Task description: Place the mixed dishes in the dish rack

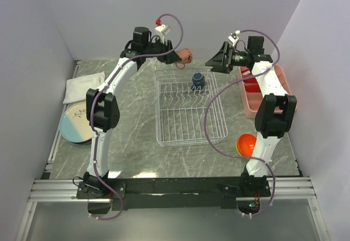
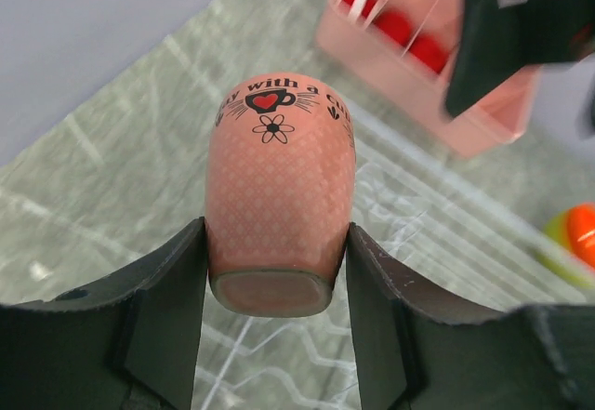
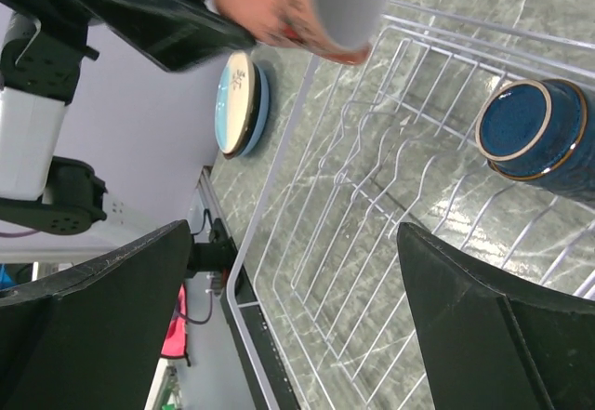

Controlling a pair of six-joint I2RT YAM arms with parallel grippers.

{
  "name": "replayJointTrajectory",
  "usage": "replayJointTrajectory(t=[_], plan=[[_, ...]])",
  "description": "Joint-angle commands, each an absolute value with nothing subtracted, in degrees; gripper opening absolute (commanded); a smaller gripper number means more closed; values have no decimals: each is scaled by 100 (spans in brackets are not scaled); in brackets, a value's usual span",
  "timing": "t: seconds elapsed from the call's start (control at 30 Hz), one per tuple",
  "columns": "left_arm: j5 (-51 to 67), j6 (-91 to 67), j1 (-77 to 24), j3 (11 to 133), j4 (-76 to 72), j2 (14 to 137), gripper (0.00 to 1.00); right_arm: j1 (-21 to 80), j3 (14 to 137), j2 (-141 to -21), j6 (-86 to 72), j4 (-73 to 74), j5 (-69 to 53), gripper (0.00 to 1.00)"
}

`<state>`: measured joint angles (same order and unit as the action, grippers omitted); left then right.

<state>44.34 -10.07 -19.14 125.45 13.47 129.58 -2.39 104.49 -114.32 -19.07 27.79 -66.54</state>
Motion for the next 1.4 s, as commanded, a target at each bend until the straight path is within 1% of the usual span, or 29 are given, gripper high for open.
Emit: replayJointTrajectory(t=[0.0, 0.17, 0.37, 0.6, 0.73, 0.93, 1.1, 1.37], plan=[[3824, 711, -2004, 12902, 2337, 12867, 1, -316, 10345, -11022, -1688, 2874, -6601, 100], [3727, 1843, -2056, 13324, 3224, 12929, 1, -369, 10301, -10978, -1687, 2874, -6601, 100], [3665, 2784, -2171, 13578, 3612, 12955, 1, -413, 10204, -10907, -1696, 2856, -6601, 100], [3841, 3726, -2408, 13588, 4420, 12955, 1, -501, 10011, -10784, -1696, 2839, -6601, 100], [3614, 4427, -2513, 13579, 4596, 12990, 1, -554, 9976, -10749, -1723, 2839, -6636, 100], [3086, 5008, -2637, 13553, 4439, 13113, 1, -677, 9739, -10626, -1775, 2786, -6688, 100], [2734, 5299, -2724, 13693, 4640, 13315, 1, -808, 9554, -10547, -1854, 2707, -6759, 100], [2338, 5572, -2874, 13860, 4737, 13570, 1, -879, 9782, -10644, -1617, 2979, -6671, 100]])
